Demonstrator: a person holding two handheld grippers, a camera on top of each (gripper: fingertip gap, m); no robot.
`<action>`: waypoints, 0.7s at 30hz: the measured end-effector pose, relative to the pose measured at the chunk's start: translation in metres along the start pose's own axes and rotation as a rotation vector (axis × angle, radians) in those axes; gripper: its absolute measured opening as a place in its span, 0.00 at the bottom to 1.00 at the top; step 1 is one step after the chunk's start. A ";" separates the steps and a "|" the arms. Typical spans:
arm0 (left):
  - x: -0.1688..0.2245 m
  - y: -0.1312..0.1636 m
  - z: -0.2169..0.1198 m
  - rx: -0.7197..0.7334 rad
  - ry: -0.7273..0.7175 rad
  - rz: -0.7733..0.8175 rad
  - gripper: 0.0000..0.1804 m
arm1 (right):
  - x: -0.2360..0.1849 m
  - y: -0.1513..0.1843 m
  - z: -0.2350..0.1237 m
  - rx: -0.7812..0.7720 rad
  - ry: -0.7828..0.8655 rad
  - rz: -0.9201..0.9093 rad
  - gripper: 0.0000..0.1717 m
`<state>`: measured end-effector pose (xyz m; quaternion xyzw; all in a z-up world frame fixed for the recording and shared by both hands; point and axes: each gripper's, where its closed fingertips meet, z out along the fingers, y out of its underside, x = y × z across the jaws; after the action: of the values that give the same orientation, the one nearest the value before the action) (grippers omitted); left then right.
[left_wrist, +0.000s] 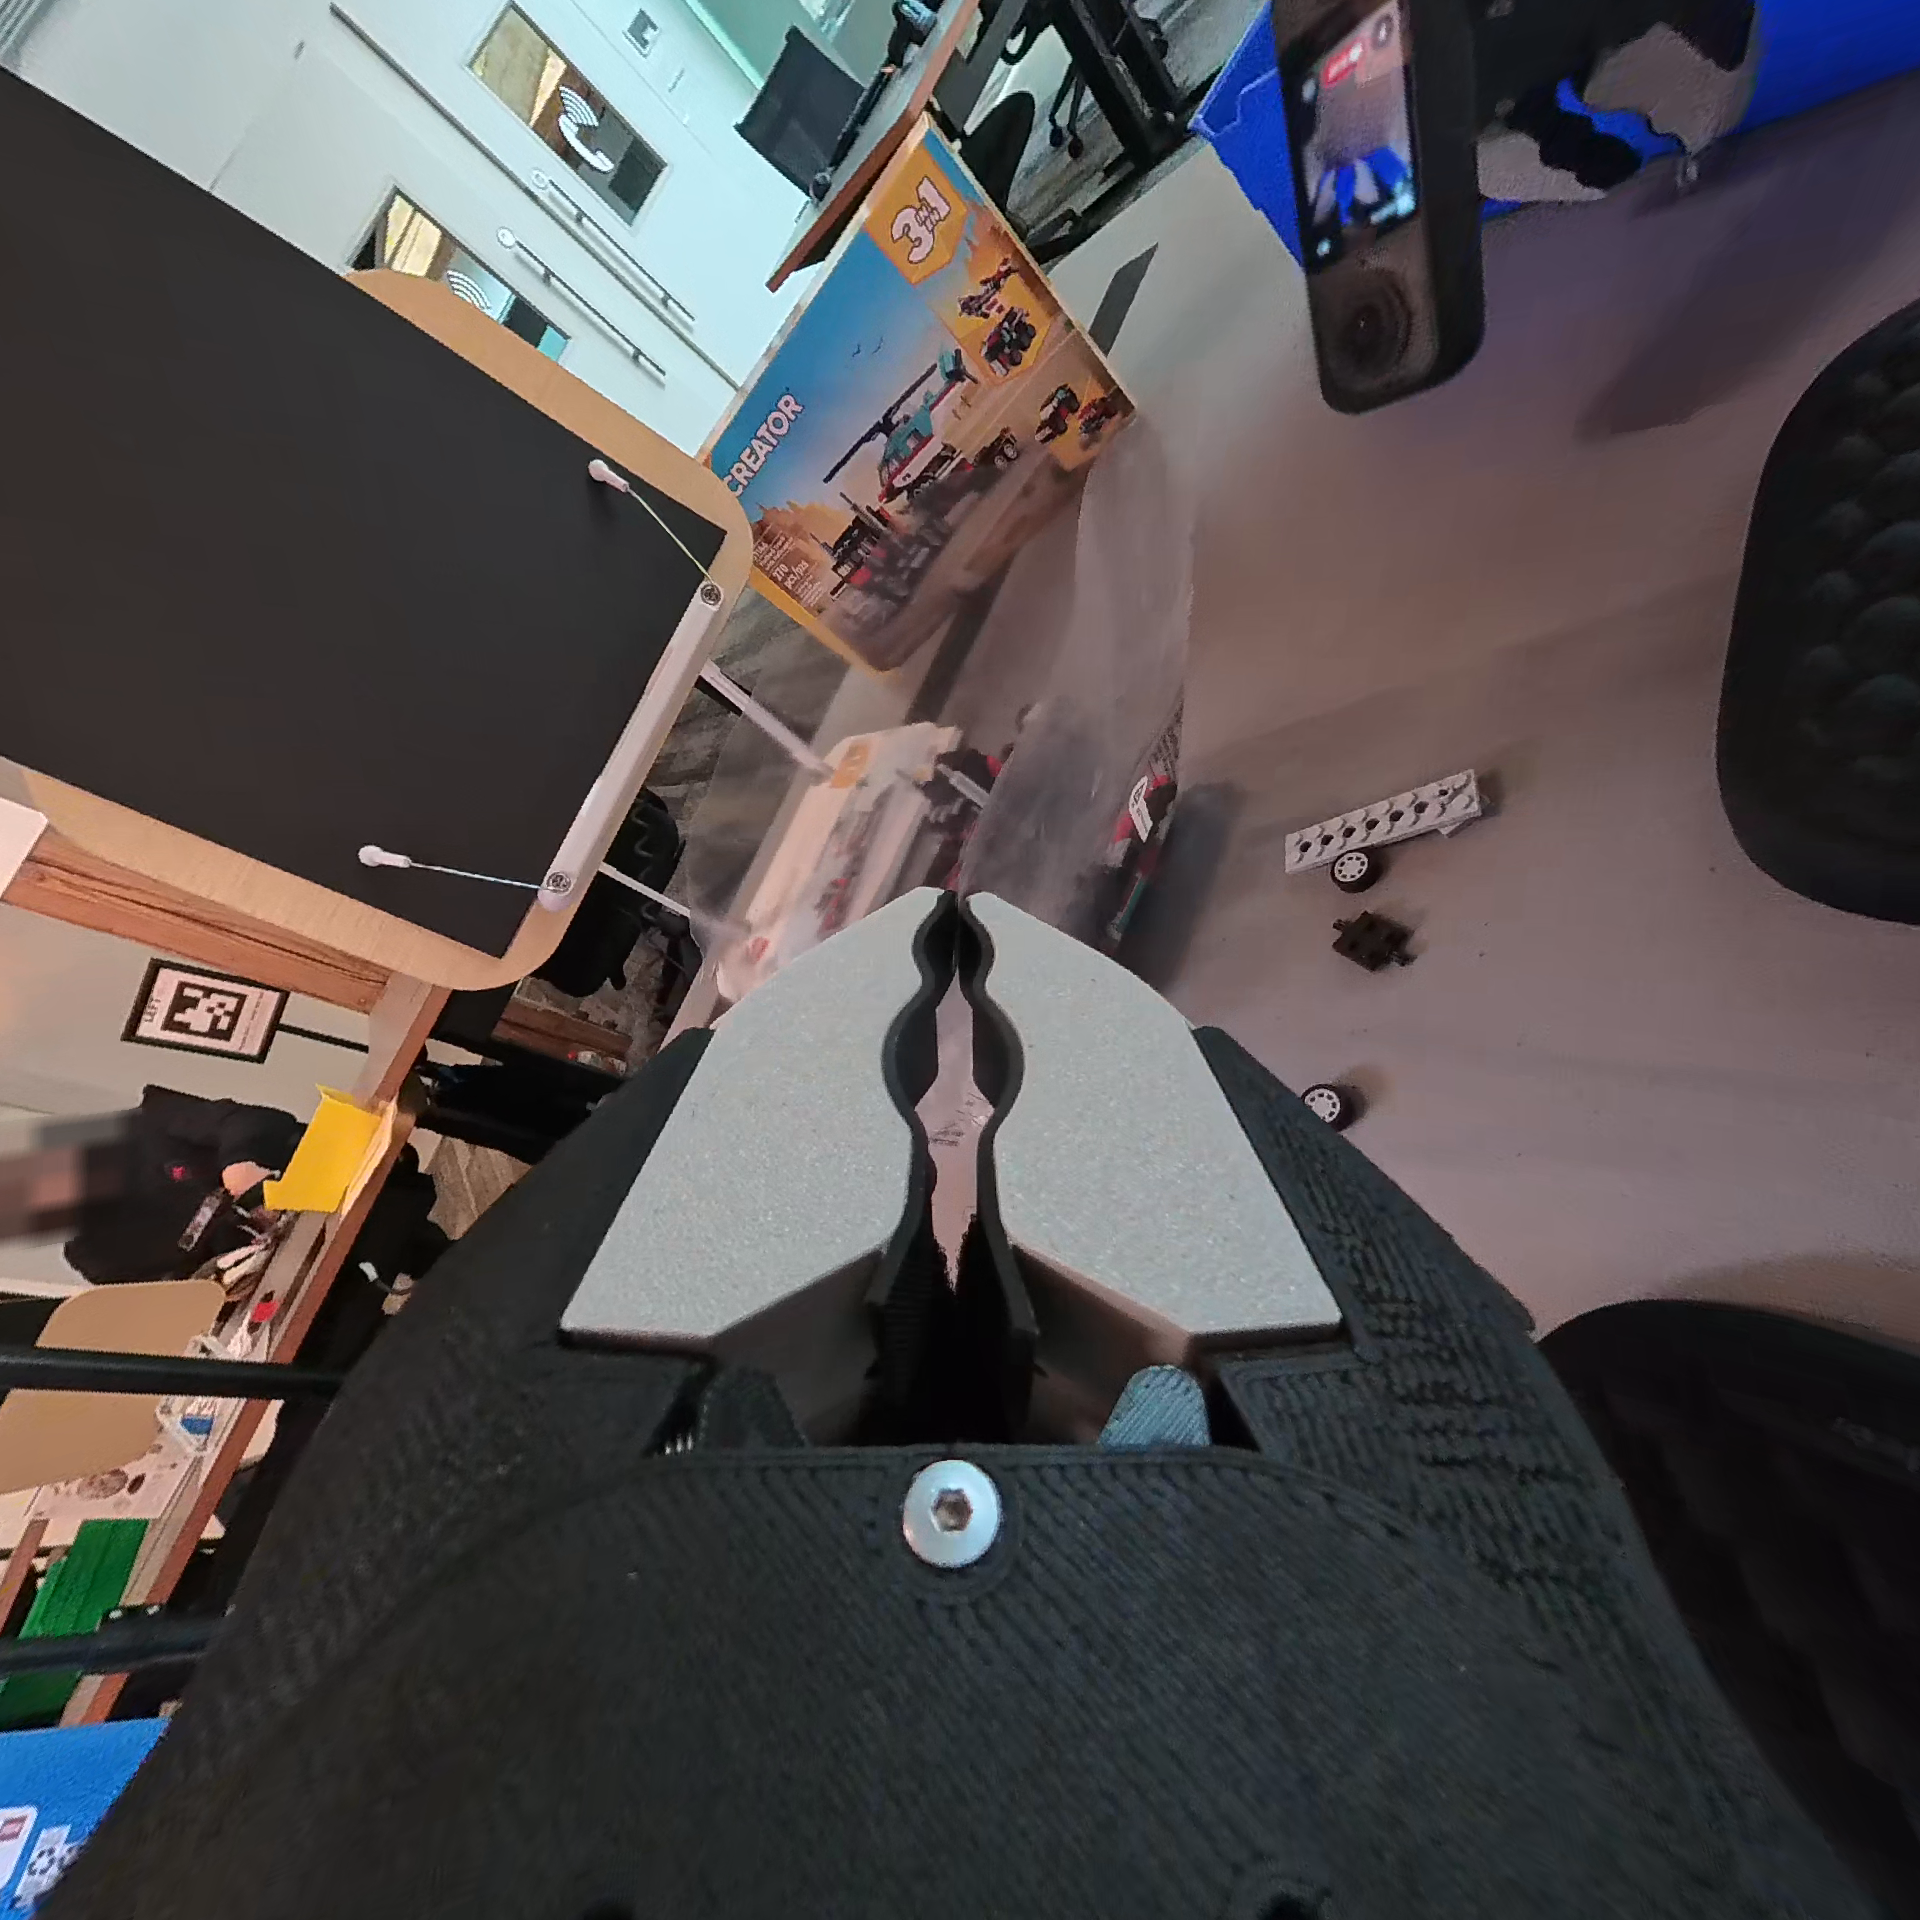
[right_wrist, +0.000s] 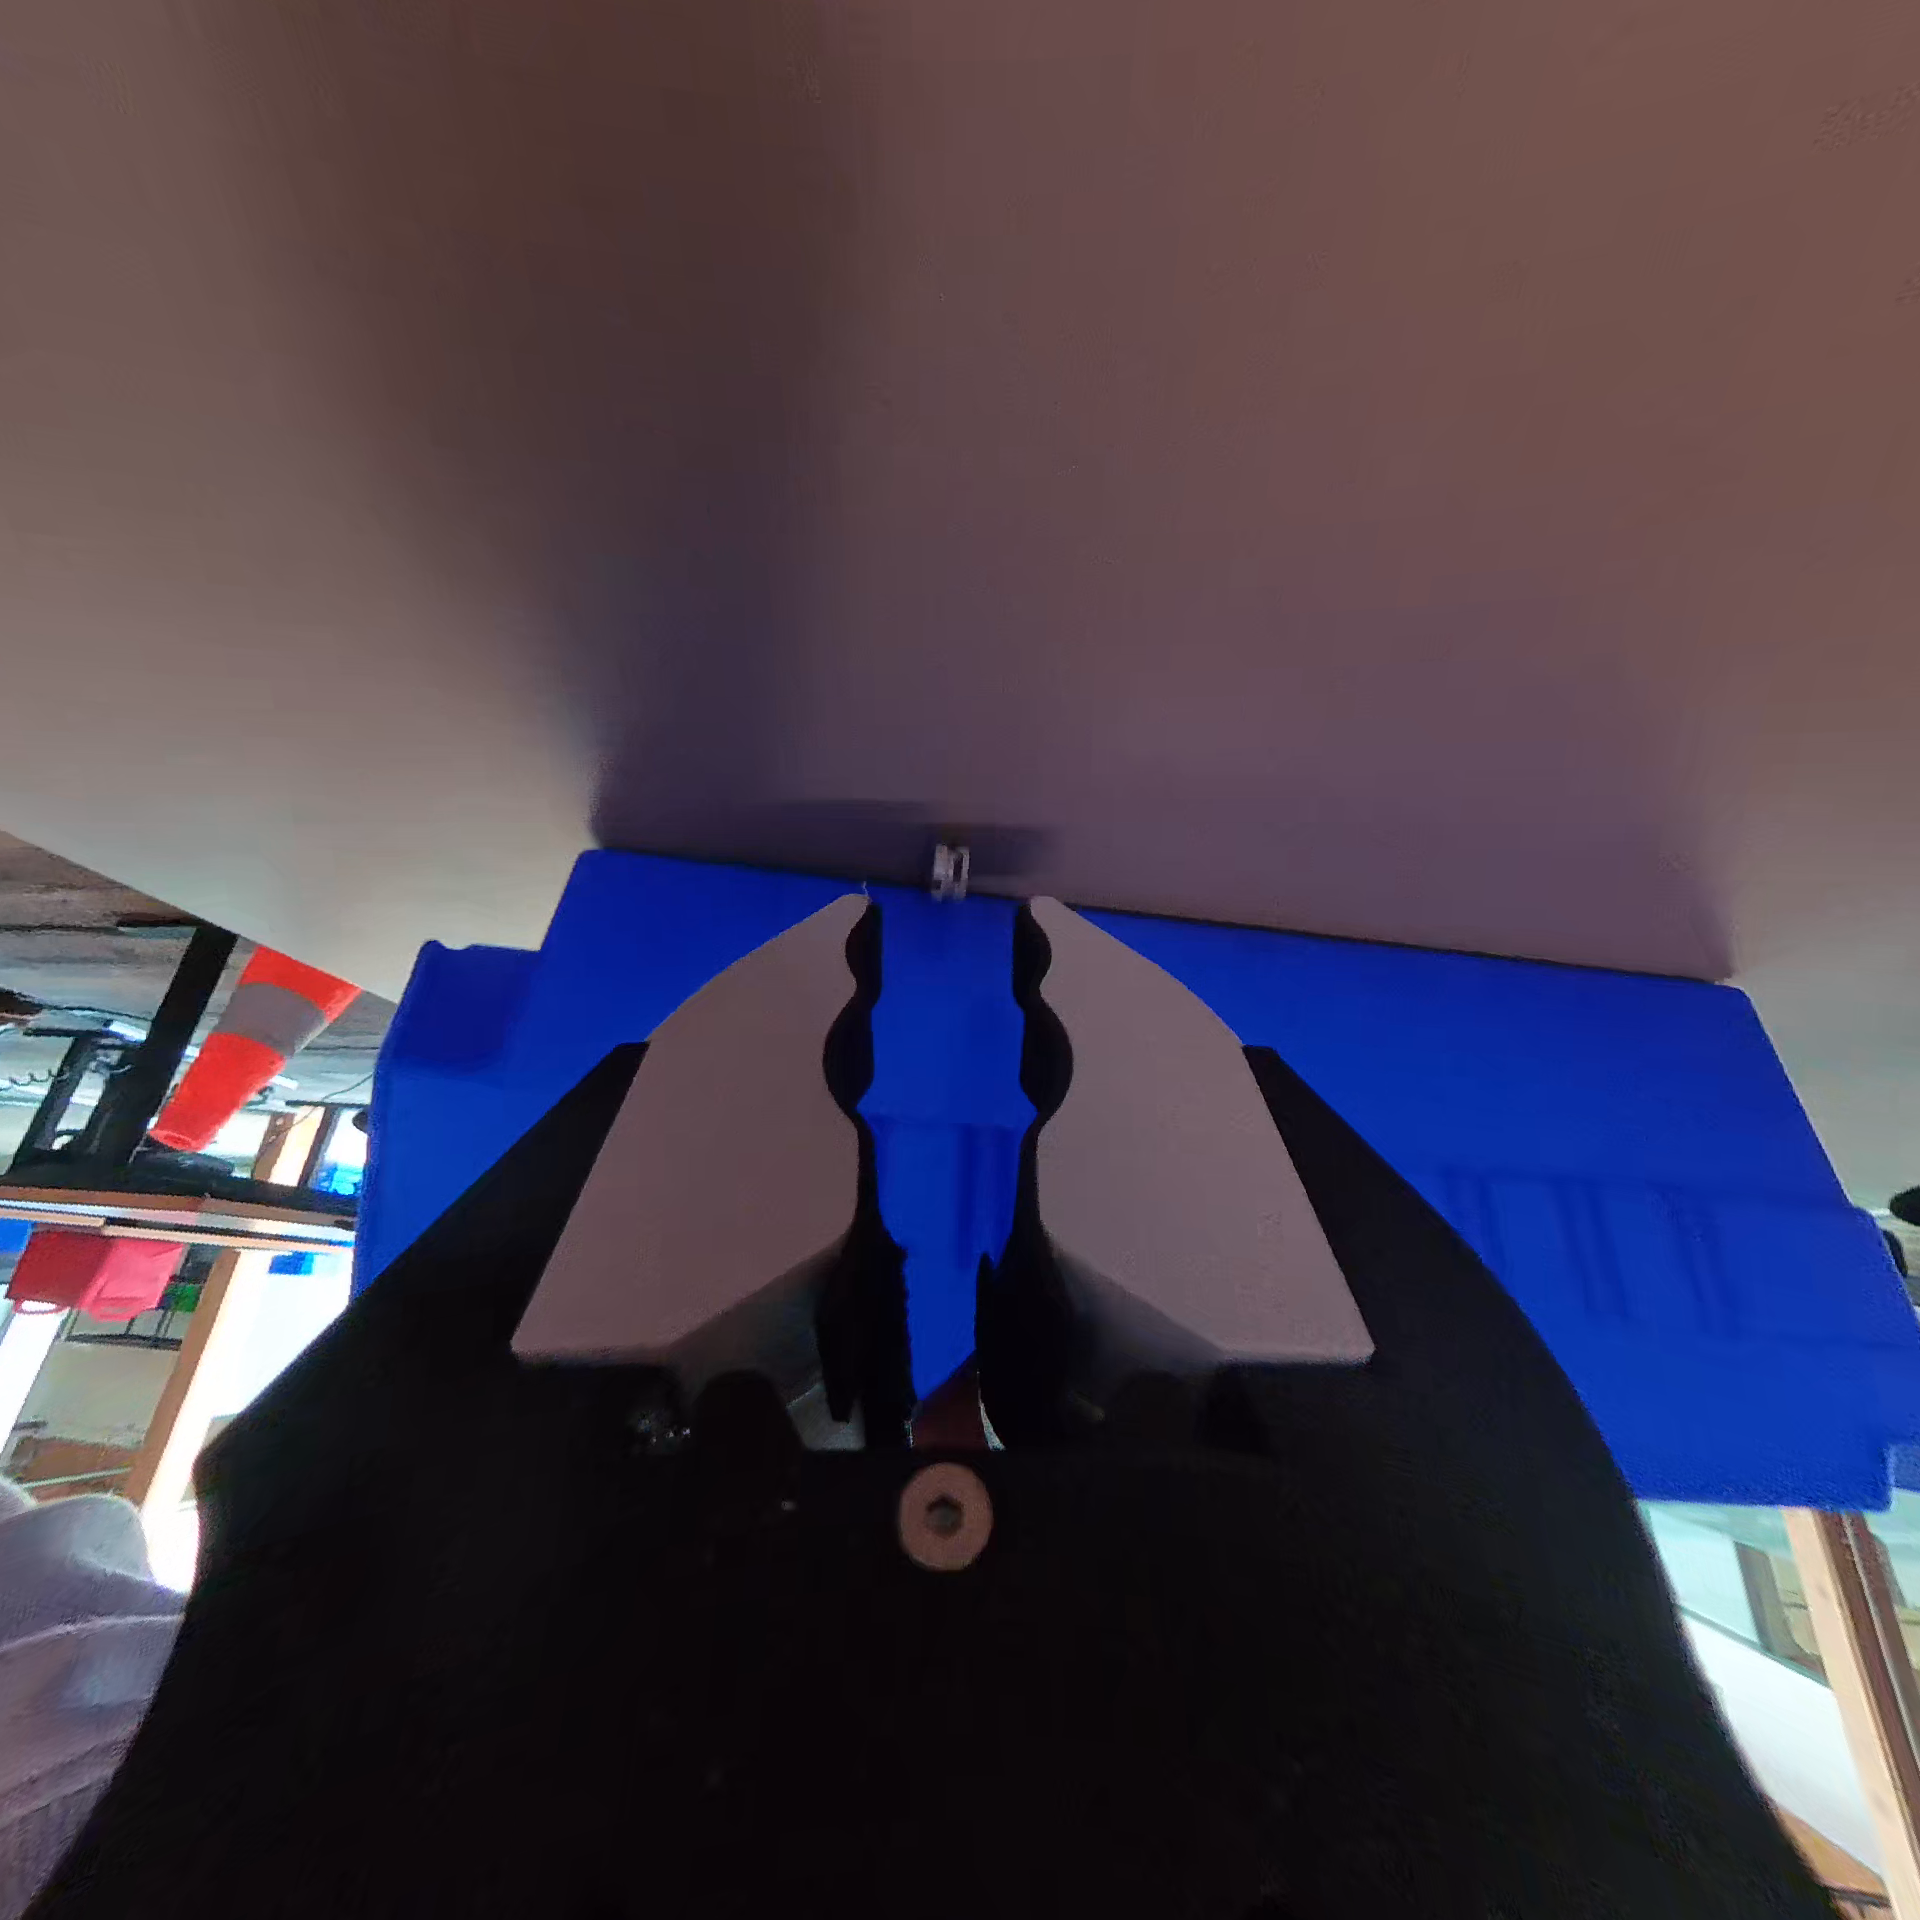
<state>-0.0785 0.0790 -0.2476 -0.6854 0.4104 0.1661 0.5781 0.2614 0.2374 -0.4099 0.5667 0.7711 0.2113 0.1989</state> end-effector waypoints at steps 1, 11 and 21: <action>0.000 0.000 0.000 0.000 0.001 -0.001 0.00 | -0.001 -0.002 0.002 -0.001 -0.010 0.006 0.14; 0.000 0.002 0.001 -0.006 0.004 0.004 0.00 | -0.001 -0.002 0.010 -0.023 -0.025 0.034 0.04; 0.000 0.000 0.001 -0.010 0.003 0.015 0.00 | -0.066 -0.075 -0.266 1.540 0.283 -0.122 0.03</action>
<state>-0.0782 0.0797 -0.2477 -0.6854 0.4156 0.1712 0.5728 0.0752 0.1273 -0.2261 0.4696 0.7483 -0.3237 -0.3388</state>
